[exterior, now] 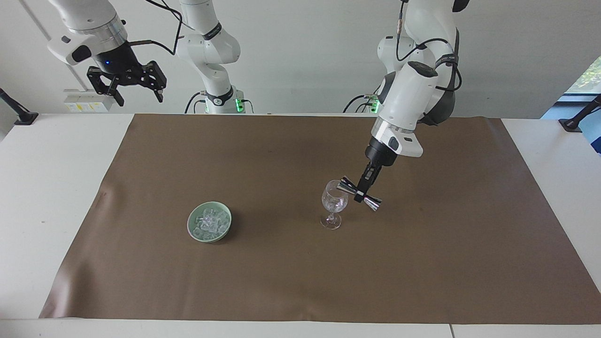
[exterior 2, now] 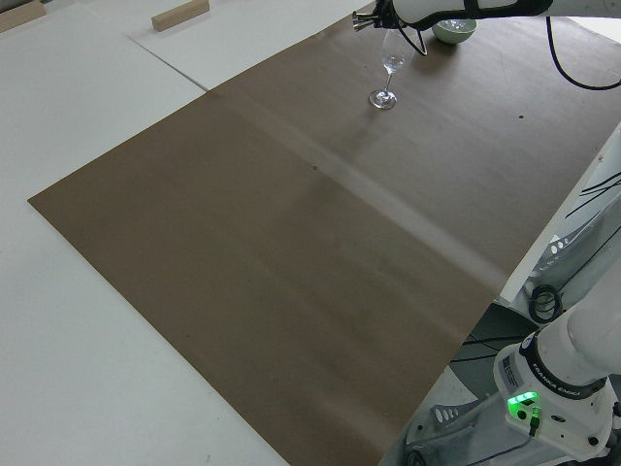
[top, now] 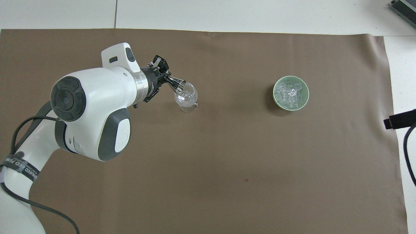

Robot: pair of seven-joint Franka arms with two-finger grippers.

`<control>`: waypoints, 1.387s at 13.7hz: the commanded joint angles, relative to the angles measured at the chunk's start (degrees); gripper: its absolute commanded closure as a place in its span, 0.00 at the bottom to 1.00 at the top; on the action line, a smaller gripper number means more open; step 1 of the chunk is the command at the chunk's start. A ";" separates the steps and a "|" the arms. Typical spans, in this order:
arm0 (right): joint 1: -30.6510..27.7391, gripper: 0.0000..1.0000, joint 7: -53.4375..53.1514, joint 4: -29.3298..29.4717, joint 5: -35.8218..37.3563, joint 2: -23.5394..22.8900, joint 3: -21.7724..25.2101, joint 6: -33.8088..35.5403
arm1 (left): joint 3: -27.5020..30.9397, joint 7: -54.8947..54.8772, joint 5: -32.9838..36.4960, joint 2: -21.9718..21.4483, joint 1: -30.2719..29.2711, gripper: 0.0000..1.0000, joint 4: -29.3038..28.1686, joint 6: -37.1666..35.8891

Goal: Pour wine and add ice with both arms
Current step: 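Hold the silver cup tipped into the clear glass with the left gripper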

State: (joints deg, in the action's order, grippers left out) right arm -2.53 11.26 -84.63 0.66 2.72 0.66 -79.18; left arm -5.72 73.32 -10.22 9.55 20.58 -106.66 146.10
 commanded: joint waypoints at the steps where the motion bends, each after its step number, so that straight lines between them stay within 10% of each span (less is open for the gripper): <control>1: -0.20 0.00 -0.80 -0.97 -1.01 0.71 -0.13 -0.45 | 1.06 1.56 2.22 -0.24 1.04 1.00 0.93 -1.61; 19: -0.55 0.00 -0.80 -1.06 -1.01 0.71 -0.05 -0.45 | 1.06 2.09 5.74 0.03 1.74 1.00 1.72 -2.58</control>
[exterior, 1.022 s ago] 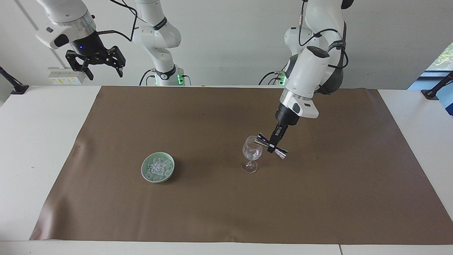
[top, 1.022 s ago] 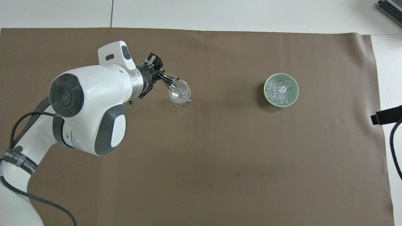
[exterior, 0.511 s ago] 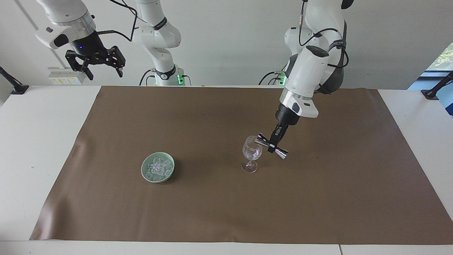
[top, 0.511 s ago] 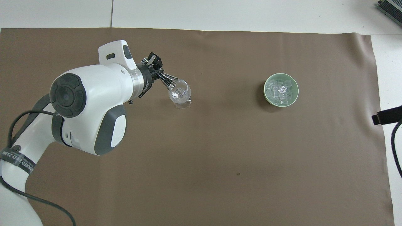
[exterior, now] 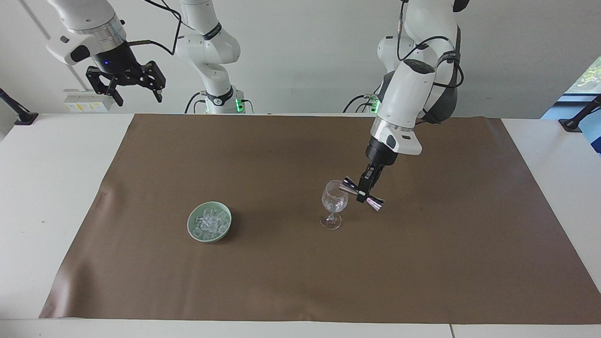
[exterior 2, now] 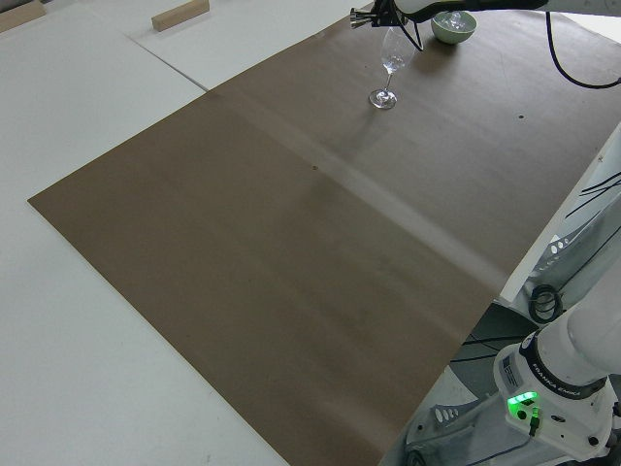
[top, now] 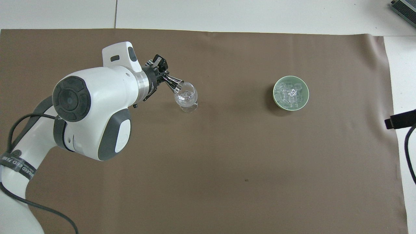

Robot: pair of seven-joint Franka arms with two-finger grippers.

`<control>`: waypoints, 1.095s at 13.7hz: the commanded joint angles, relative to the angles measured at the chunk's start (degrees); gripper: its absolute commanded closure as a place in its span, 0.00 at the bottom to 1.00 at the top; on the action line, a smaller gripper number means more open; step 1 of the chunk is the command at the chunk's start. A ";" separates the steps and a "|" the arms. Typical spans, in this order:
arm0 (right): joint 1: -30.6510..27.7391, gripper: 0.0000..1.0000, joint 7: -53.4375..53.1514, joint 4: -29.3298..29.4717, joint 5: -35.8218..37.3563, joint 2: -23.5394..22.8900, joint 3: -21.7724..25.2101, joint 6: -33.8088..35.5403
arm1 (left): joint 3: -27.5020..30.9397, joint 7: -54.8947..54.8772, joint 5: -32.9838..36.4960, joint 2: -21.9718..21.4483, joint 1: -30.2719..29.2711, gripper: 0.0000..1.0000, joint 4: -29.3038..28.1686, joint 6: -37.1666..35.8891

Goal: Pour wine and add ice with both arms
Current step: 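Hold the silver cup tipped into the clear glass with the left gripper, then turn the silver cup upright and draw it back from the glass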

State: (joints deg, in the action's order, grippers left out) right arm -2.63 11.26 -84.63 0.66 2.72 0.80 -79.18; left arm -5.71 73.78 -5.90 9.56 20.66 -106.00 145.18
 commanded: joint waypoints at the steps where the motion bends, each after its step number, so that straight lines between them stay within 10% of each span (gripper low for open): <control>1: -0.45 0.00 -0.80 -0.97 -1.01 0.71 -0.18 -0.45 | 1.06 1.72 1.41 0.02 1.75 1.00 1.06 -1.66; 15: -0.45 0.00 -0.80 -0.97 -1.01 0.71 -0.18 -0.45 | 1.06 3.12 2.91 0.81 1.75 1.00 2.82 -2.97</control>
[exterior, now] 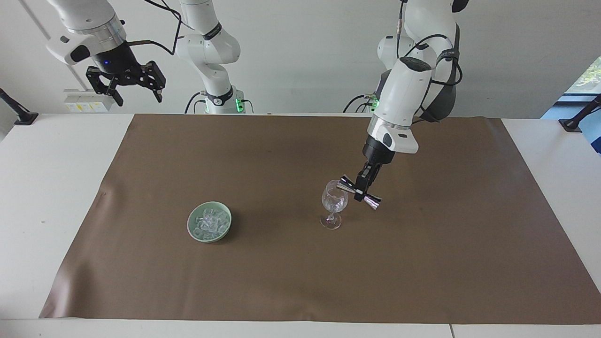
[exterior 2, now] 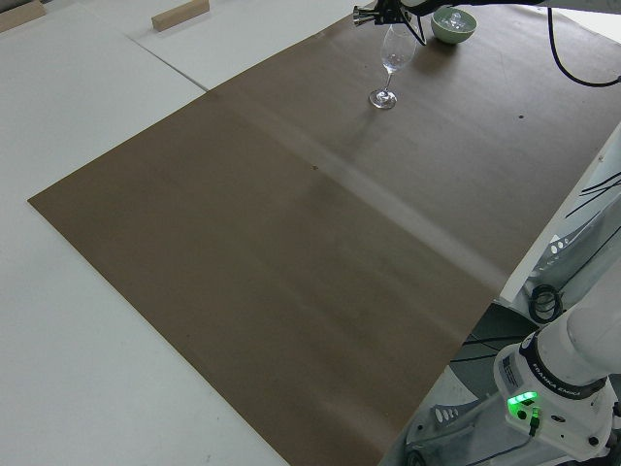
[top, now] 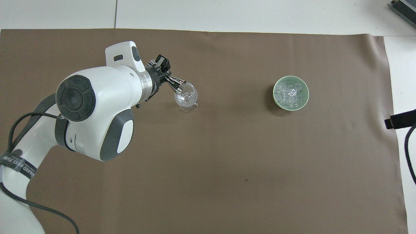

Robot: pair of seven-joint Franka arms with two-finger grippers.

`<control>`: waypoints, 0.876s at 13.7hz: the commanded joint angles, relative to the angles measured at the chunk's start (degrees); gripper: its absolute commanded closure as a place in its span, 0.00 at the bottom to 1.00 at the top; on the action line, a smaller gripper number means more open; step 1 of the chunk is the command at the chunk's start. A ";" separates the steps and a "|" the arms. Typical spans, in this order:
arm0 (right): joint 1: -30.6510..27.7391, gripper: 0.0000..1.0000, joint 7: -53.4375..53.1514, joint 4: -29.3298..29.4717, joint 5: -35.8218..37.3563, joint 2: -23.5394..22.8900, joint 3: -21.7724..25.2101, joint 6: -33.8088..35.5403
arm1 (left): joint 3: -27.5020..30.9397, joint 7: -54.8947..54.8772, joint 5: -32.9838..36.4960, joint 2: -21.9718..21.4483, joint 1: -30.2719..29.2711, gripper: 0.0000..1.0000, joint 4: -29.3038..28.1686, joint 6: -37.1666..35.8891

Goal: Pour wine and add ice with both arms
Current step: 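Turn the silver cup upright and draw it back from the glass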

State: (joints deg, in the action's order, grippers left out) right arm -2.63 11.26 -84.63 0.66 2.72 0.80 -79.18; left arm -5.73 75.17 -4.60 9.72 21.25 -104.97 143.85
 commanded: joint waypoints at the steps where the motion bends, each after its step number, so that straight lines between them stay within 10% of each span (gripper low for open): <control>1: -0.45 0.00 -0.80 -1.06 -1.01 0.71 -0.18 -0.45 | 1.07 1.73 1.69 0.65 1.16 1.00 1.78 -1.65; 12: -0.45 0.00 -0.80 -0.97 -1.01 0.71 -0.27 -0.45 | 1.07 3.40 4.42 0.56 0.99 1.00 2.05 -3.31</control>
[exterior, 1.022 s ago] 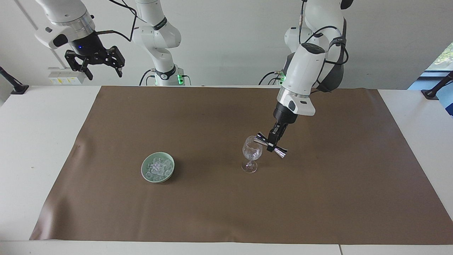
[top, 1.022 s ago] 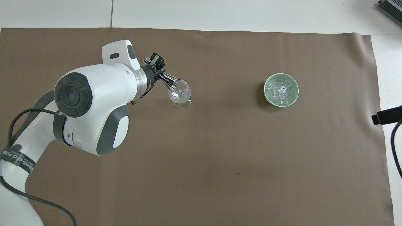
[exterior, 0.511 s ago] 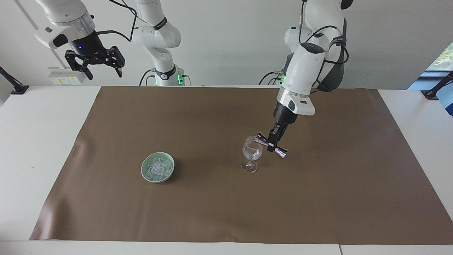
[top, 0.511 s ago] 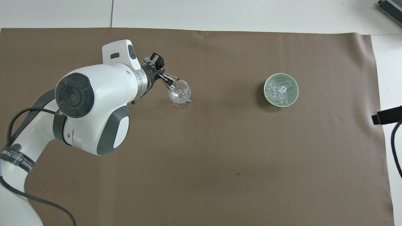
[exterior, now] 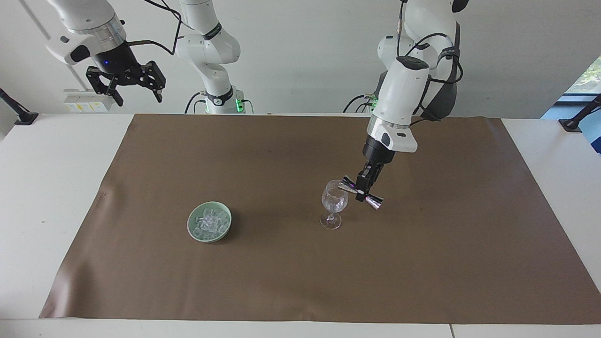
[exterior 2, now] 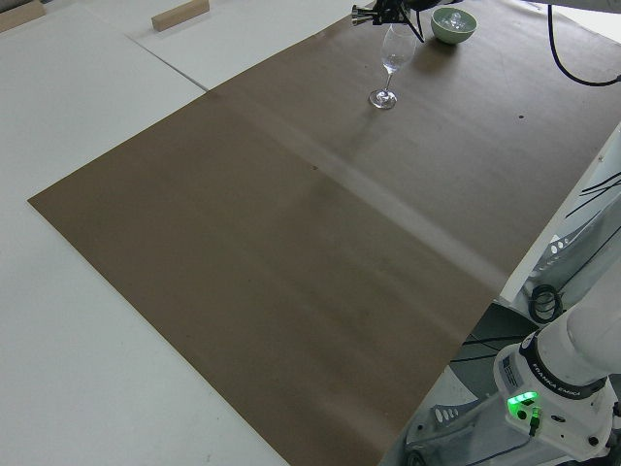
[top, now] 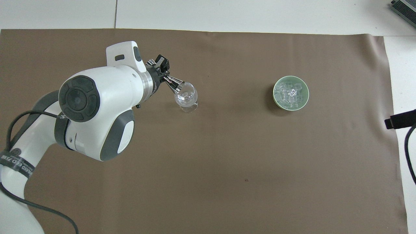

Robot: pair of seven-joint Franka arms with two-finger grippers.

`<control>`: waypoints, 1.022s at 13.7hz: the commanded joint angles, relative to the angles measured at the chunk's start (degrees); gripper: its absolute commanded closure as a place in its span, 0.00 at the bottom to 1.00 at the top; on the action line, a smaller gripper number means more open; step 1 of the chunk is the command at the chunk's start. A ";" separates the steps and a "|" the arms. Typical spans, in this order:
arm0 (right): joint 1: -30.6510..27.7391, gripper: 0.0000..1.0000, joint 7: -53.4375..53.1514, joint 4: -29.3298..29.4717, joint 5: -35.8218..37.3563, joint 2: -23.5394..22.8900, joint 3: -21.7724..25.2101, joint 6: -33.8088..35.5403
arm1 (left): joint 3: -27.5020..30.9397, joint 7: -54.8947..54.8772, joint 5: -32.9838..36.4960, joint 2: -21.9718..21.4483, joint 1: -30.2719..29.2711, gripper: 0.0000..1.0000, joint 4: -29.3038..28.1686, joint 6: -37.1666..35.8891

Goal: Pour wine and add ice with both arms
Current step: 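Turn the silver cup upright and draw it back from the glass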

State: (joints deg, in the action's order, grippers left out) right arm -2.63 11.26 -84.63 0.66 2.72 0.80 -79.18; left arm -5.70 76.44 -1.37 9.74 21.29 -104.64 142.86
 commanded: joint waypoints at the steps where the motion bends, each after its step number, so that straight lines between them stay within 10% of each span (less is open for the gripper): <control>1: -0.45 0.00 -0.80 -0.97 -1.01 0.71 -0.18 -0.45 | 0.95 2.22 0.85 0.54 0.60 1.00 2.06 -2.76; 14: -0.45 0.00 -0.80 -0.97 -1.01 0.71 -0.18 -0.36 | 1.13 -2.52 -22.69 -0.60 -7.83 1.00 3.74 -16.19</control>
State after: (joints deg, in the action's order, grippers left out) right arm -2.63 11.26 -84.64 0.66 2.72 0.80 -79.18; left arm -4.30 74.85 -20.38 9.67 15.38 -101.44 130.01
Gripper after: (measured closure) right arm 0.000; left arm 0.780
